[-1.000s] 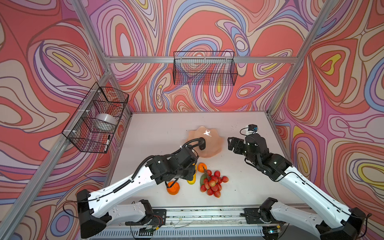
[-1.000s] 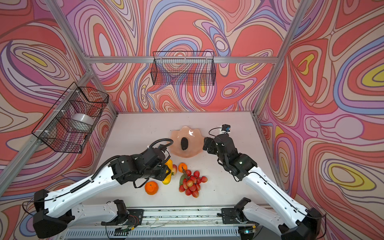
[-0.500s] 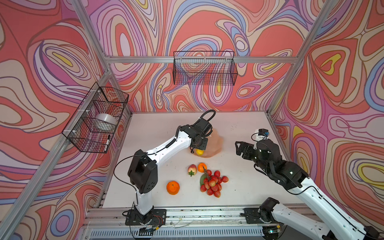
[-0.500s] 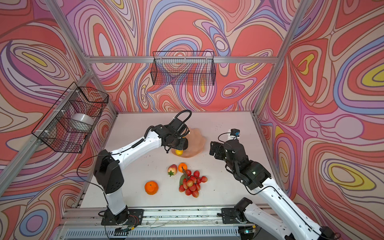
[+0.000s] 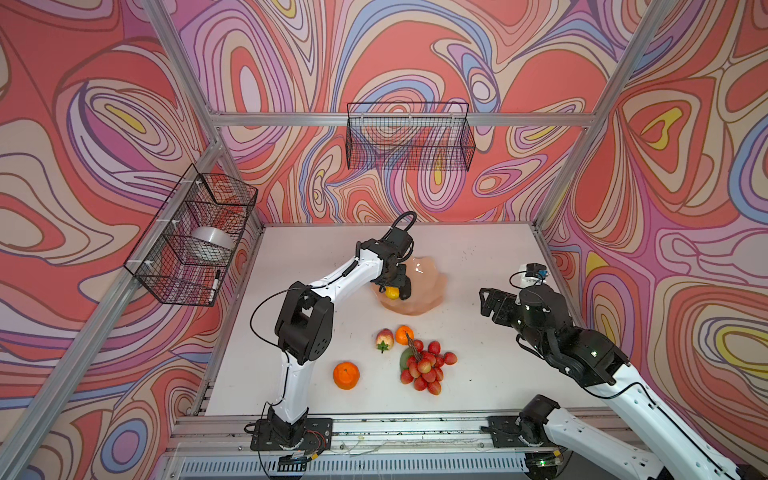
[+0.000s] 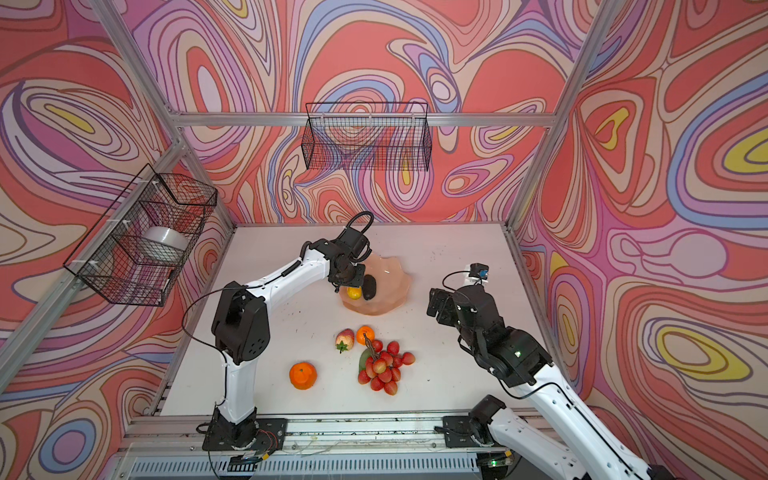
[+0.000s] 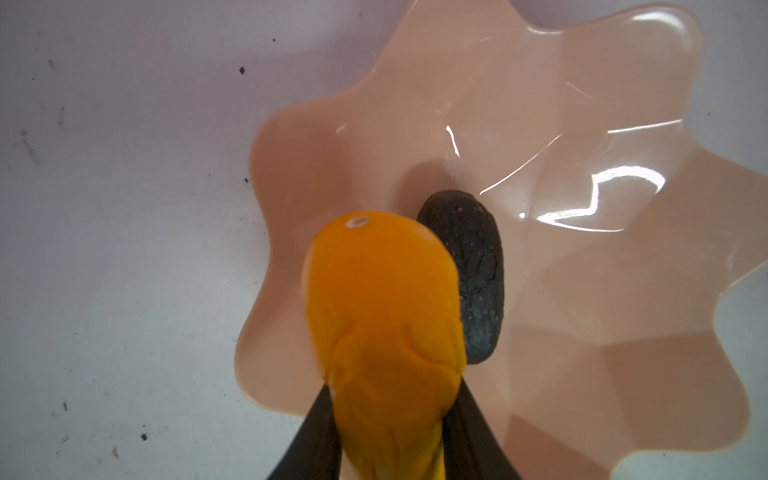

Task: Place and organize the fake fruits in the fruit bowl
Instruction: 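Carry the yellow fruit with the left gripper into the bowl beside the avocado, then grasp the small tangerine with the right gripper while the left gripper withdraws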

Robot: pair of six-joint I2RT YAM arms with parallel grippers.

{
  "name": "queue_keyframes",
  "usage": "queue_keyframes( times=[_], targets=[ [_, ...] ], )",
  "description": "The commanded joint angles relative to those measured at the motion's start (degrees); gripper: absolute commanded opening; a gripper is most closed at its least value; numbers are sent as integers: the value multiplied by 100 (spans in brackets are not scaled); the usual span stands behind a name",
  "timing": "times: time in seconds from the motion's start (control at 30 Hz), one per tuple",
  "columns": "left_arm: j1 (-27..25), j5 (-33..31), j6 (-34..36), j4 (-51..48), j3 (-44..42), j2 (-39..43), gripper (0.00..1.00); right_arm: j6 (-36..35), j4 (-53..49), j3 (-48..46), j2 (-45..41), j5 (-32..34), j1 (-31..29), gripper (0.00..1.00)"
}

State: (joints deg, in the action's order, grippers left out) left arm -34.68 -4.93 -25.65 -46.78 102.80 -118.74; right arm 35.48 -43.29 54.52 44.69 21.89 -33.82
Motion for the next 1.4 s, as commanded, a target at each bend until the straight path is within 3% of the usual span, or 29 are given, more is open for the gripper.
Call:
queue_keyframes(
  times=[0.0, 0.27, 0.5, 0.67, 0.9, 1.17, 1.37],
  targets=[
    [-5, -12, -189, -144, 242, -329, 29, 0, 24, 11, 64, 5, 16, 98],
    [59, 182, -380, -157, 301, -589, 34, -32, 59, -13, 141, -5, 16, 98],
    [89, 437, -434, -130, 298, -470, 61, -73, 75, 4, 279, -18, 12, 98],
    [109, 301, -431, 172, 130, 145, 83, -112, 45, 184, 571, -195, 16, 95],
    [153, -122, -82, 1581, -1044, 2169, 87, -220, 270, 417, 1716, -1350, -14, 90],
    [154, -1036, 16, 3383, -4526, 5856, 90, 54, 912, 338, 2574, -1768, -617, 87],
    [147, -1959, -436, 2409, -5890, 8276, 98, 192, 1100, 636, 3572, -1761, -1156, 86]
  ],
)
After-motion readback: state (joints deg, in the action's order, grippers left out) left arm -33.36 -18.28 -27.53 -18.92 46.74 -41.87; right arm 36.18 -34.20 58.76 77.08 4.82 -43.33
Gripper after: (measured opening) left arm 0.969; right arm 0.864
